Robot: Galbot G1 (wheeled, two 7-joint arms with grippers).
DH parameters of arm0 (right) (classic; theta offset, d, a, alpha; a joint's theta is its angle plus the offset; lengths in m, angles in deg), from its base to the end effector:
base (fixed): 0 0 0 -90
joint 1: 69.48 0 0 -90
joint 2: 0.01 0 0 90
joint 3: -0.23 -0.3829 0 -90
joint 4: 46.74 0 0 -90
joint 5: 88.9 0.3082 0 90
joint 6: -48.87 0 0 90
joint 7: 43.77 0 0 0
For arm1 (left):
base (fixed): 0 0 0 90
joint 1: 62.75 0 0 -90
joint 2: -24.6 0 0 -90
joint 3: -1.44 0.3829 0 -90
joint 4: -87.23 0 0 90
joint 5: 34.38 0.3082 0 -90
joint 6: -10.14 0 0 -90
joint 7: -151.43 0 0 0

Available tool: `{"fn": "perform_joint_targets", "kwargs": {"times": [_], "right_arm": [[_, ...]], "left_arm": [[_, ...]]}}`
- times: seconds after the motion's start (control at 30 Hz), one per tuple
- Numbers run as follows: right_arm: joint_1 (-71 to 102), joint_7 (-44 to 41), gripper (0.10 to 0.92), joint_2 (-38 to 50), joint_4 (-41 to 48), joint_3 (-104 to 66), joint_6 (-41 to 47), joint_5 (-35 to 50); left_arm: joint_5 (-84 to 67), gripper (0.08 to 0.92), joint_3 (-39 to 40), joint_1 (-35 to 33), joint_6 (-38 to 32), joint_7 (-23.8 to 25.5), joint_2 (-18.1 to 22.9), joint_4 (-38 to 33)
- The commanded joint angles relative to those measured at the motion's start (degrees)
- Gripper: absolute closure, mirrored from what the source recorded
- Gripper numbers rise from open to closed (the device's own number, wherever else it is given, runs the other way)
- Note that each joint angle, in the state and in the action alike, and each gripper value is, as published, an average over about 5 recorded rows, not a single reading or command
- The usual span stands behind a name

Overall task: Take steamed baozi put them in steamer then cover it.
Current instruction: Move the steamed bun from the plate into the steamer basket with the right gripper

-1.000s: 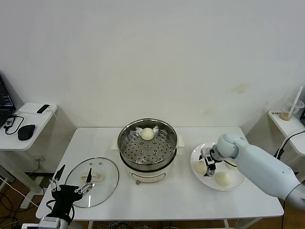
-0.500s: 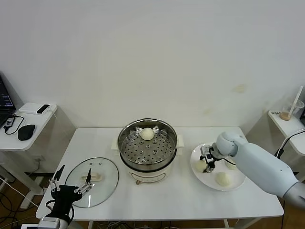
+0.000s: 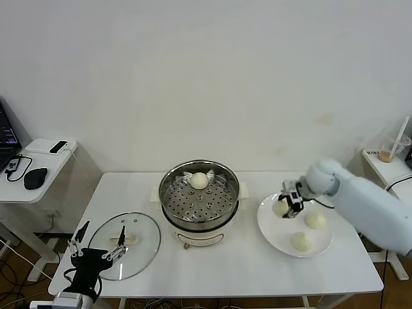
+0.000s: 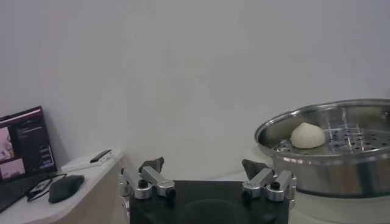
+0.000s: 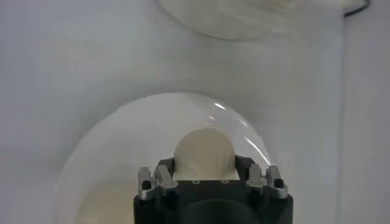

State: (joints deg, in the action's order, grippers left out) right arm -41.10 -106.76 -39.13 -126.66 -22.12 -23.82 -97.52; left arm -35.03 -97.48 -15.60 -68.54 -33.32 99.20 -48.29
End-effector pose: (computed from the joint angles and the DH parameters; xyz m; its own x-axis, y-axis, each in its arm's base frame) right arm 0.4889 -0.1618 -0.1330 -0.3419 -0.1654 0.9251 -0.9292 -0.0879 -0.3591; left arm 0.0556 0.0756 -0.2538 -0.9926 -0.0515 0.1099 -0.0166 0.9547 0.2971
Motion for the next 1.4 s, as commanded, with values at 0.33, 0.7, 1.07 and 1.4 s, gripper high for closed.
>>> {"fn": "perform_joint_targets", "kwargs": {"times": [0.33, 0.7, 1.07, 1.4], "right_arm": [[-29.3, 6.2, 0.387, -12.9, -4.4, 19.2, 9.0, 23.8], [-20.5, 12.1, 0.381, -32.2, 6.7, 20.5, 14.8, 30.2], [-15.9, 14.5, 0.380, -43.3, 19.0, 19.2, 16.1, 30.1], [-13.7, 14.3, 0.380, -46.2, 23.1, 20.7, 16.3, 26.4]], "left_arm": [[-0.8, 0.177, 0.1, 2.0, 0.4, 0.0, -0.7, 1.0], [-1.6, 0.177, -1.7, 3.0, 0.5, 0.1, -0.9, 0.7], [-1.5, 0.177, -2.5, 2.2, 0.3, 0.1, -0.4, -0.6], [-1.6, 0.177, -3.0, 1.5, 0.1, 0.0, 0.0, -1.0]]}}
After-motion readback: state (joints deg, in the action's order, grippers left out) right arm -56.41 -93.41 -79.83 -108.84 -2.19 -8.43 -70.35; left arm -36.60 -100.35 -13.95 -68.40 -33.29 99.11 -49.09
